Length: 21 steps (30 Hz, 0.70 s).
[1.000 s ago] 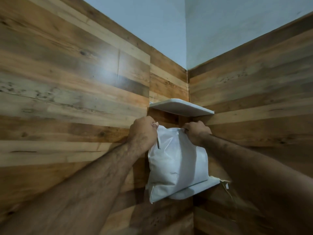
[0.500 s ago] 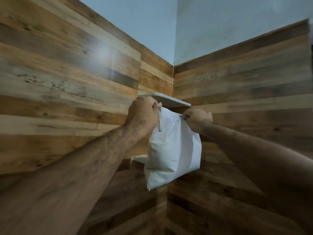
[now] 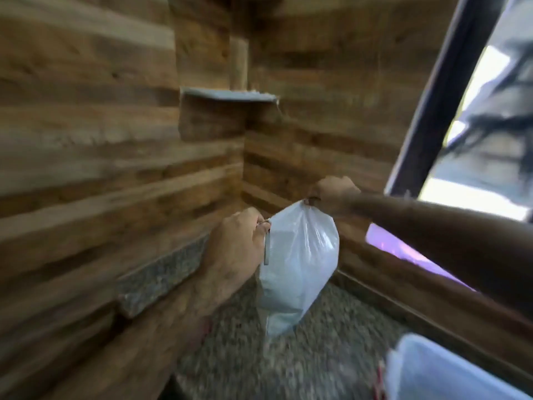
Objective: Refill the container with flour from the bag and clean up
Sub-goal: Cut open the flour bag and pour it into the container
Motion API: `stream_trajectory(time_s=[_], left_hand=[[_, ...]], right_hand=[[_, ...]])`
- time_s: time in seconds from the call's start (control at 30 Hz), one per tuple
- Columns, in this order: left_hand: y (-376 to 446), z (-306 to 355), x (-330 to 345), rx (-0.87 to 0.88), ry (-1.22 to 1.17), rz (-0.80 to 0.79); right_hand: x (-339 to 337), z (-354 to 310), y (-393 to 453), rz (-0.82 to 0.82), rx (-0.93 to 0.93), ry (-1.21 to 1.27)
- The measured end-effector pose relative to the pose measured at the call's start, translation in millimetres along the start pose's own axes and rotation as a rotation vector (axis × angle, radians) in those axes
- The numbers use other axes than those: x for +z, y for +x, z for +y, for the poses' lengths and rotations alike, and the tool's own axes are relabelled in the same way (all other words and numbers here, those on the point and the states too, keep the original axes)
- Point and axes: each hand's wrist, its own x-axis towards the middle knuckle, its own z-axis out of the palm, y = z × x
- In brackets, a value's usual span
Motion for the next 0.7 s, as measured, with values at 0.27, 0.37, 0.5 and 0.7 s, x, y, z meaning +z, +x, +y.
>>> stream_trajectory(time_s=[0.27,0.37,0.5,0.7], left_hand=[[-139.3,-18.3,95.2,-0.182,0.054,-0.225],[-171.1,-26.4,107.1,-0.204,0.071,-0.260],[-203.6,-42.9,114.2,-0.215,0.108,-0.299],[-238.8,-70.2,120.0,-0.224,0.077,-0.341]], right_hand=[[136.3,-16.1,-88.4,-0.160,0.003,-0.129],[166.1,-24.0,-110.8,-0.165,-0.008,-0.117],[198.1,-27.5,-131.0,-0.198,-0.050,-0.112],[213.6,-40.0,-151.7,-0.171,-0.076,-0.036]])
